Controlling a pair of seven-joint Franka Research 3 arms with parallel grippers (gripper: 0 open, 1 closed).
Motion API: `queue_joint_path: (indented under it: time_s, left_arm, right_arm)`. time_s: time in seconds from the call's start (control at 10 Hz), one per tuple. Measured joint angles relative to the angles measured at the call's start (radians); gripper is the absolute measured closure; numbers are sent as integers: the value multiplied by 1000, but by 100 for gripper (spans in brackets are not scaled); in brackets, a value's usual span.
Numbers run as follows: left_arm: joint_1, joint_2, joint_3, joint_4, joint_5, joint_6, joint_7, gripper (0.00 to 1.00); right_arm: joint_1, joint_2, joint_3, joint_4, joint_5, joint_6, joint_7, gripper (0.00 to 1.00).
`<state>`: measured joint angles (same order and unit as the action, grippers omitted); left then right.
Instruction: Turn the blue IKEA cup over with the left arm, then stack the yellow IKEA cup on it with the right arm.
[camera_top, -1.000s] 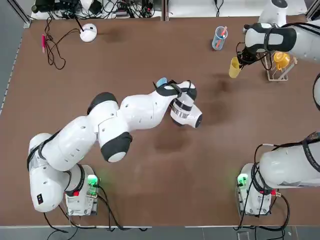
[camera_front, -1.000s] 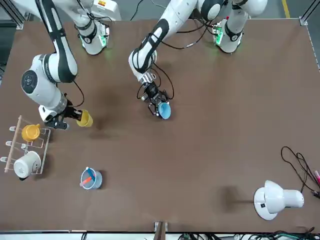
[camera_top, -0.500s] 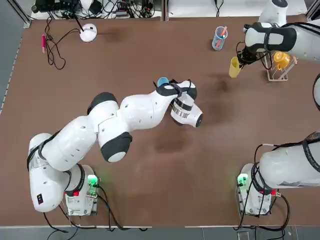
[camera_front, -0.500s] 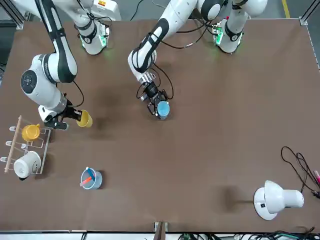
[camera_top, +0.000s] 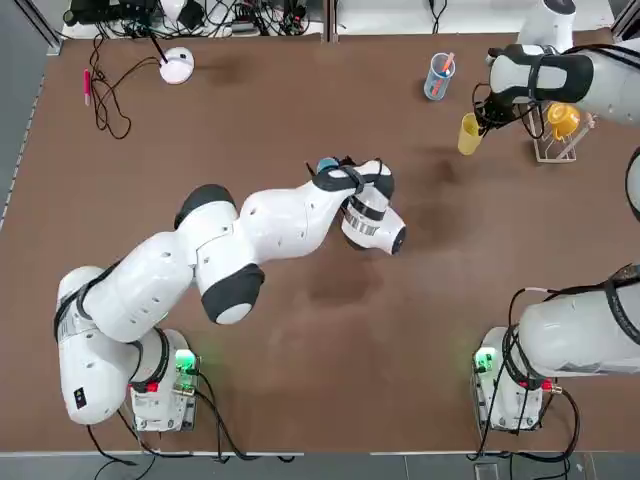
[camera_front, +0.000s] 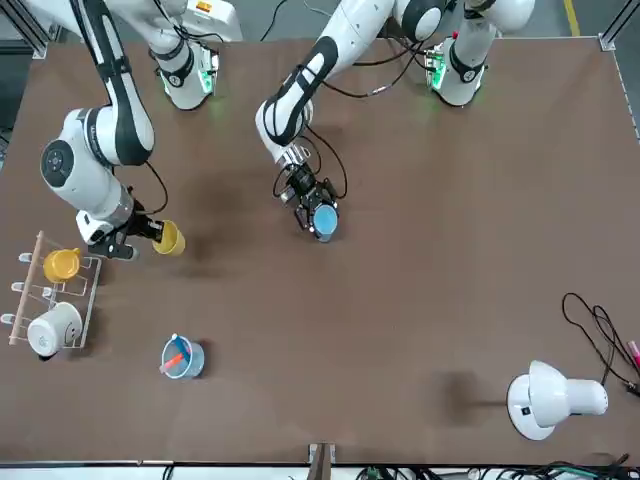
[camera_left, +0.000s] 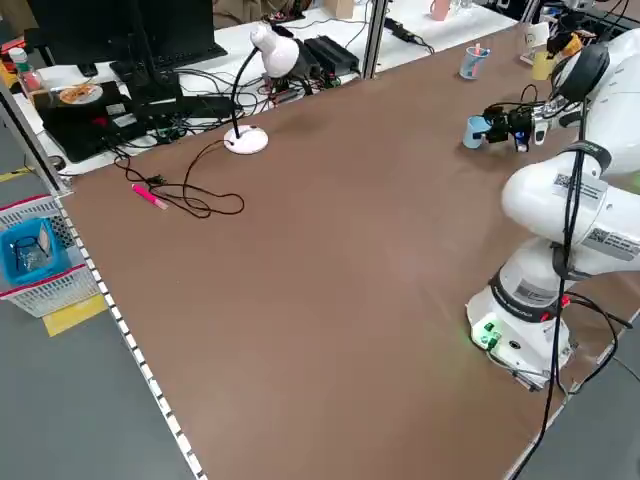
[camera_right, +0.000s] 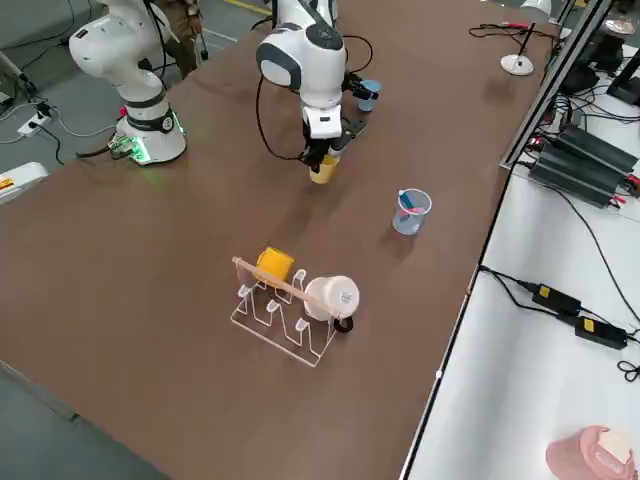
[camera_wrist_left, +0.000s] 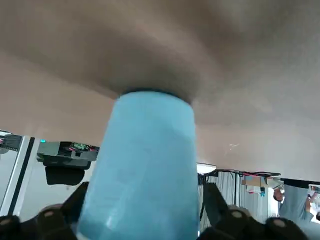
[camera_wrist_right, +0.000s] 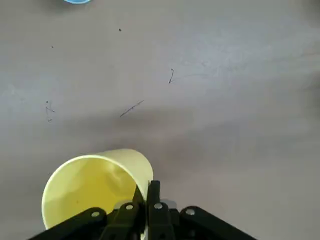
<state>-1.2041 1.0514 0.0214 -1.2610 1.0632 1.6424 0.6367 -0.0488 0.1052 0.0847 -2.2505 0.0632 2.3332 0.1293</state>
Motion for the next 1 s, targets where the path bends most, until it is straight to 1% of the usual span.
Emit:
queue_joint_path:
  time_s: [0.2, 0.3, 0.5, 0.7, 0.8, 0.9, 1.0]
  left_arm:
    - [0, -5, 3, 11, 0, -1, -1, 1]
    - [1, -22, 6, 23, 0, -5, -1, 1]
    - [4, -90, 7, 29, -14, -26, 7, 1]
    - [10, -146, 3, 18, -29, -77, 16, 1]
    - [32, -178, -11, 12, -40, -83, 10, 1]
    - [89, -225, -50, 10, -45, -88, 4, 1]
    - [181, -286, -104, 6, -62, -91, 3, 1]
  right_arm:
    - [0, 0, 0, 1, 0, -1, 0, 95]
    - [0, 0, 0, 2, 0, -1, -1, 95]
    - [0, 0, -1, 5, 0, -8, -1, 95]
    - [0, -1, -1, 9, 0, -9, -1, 95]
    - [0, -1, -1, 13, 0, -11, -1, 95]
    - [0, -1, -1, 18, 0, -16, -1, 95]
    - [2, -2, -1, 22, 0, -21, -1, 95]
